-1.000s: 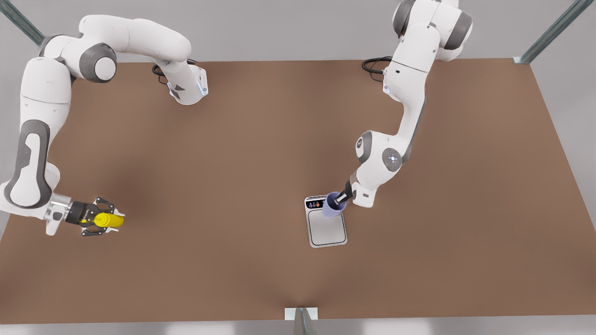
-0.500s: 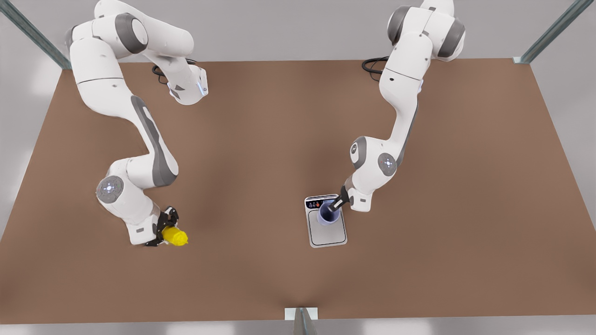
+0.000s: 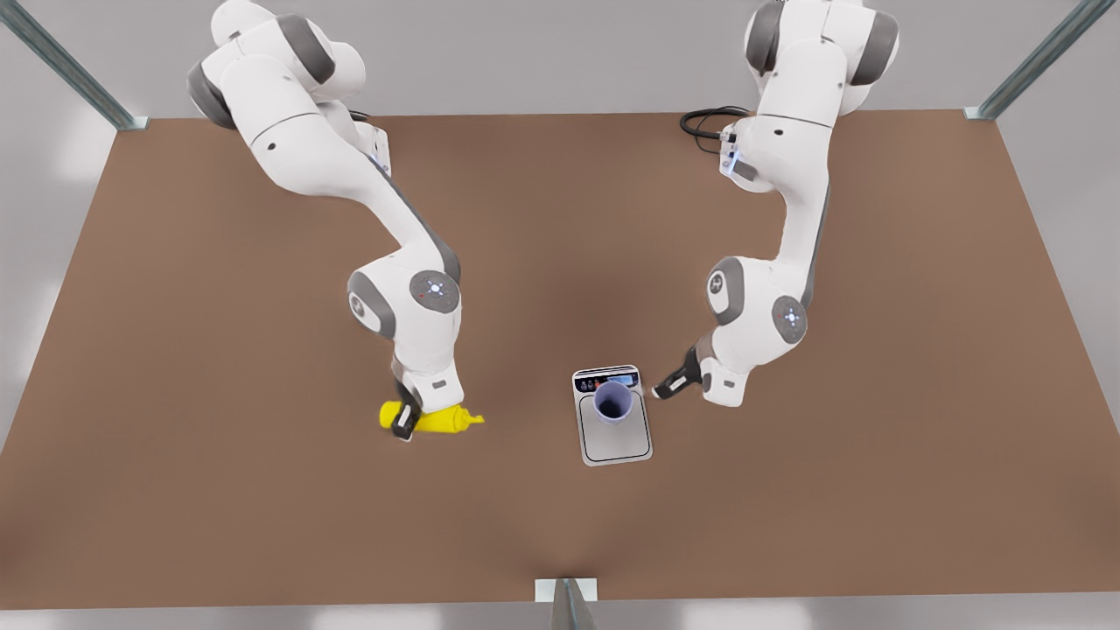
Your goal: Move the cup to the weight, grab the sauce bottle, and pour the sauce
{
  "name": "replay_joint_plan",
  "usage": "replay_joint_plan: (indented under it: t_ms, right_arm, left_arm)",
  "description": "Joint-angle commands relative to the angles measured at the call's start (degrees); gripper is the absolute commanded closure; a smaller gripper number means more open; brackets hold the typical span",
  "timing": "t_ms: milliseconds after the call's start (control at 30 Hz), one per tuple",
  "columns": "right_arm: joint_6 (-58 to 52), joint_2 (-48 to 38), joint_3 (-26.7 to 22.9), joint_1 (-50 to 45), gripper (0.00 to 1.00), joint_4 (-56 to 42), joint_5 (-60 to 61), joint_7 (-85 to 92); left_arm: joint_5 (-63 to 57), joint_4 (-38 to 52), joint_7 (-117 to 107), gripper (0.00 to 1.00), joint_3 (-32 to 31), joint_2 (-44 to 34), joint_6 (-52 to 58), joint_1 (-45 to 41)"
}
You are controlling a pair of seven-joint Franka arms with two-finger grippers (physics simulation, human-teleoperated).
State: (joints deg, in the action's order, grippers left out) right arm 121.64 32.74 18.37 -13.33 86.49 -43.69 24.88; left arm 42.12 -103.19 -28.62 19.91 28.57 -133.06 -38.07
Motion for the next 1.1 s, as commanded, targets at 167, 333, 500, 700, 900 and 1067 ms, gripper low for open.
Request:
replay_joint_plan:
  t_ms: [167, 333, 500, 700, 900, 1067]
  right_arm:
    - [-6.4, 1.8, -0.3, -5.4, 0.44, -1.7, -7.4, -4.4]
    - [-9.4, 8.7, -0.3, -11.6, 0.44, -9.9, -12.8, -5.3]
    - [-9.5, 8.7, -0.2, -15.3, 0.44, -9.9, -15.1, -11.5]
    - [1.8, 17.8, -0.3, -16.4, 0.44, -19.6, -20.9, -10.6]
    - [2.3, 19.5, -0.4, -17.3, 0.44, -22.2, -25.5, 1.0]
    - [1.8, 20.3, -1.2, -19.3, 0.44, -22.2, -28.3, 4.7]
  left_arm:
    - [-4.9, 0.2, 19.0, 0.0, 19.6, -3.9, 16.5, 0.0]
    - [-29.0, 0.2, 24.2, 0.0, 2.6, -19.2, 20.1, 22.7]
    - [-34.1, 11.0, 23.7, 0.0, -14.4, -22.4, 37.6, 33.0]
    - [-40.1, 18.4, 24.7, 0.0, -17.8, -19.1, 41.3, 37.5]
    - [-40.1, 20.8, 24.7, 0.0, -18.3, -18.5, 39.2, 36.8]
    - [-40.2, 23.0, 24.8, 0.0, -18.4, -17.9, 38.4, 36.7]
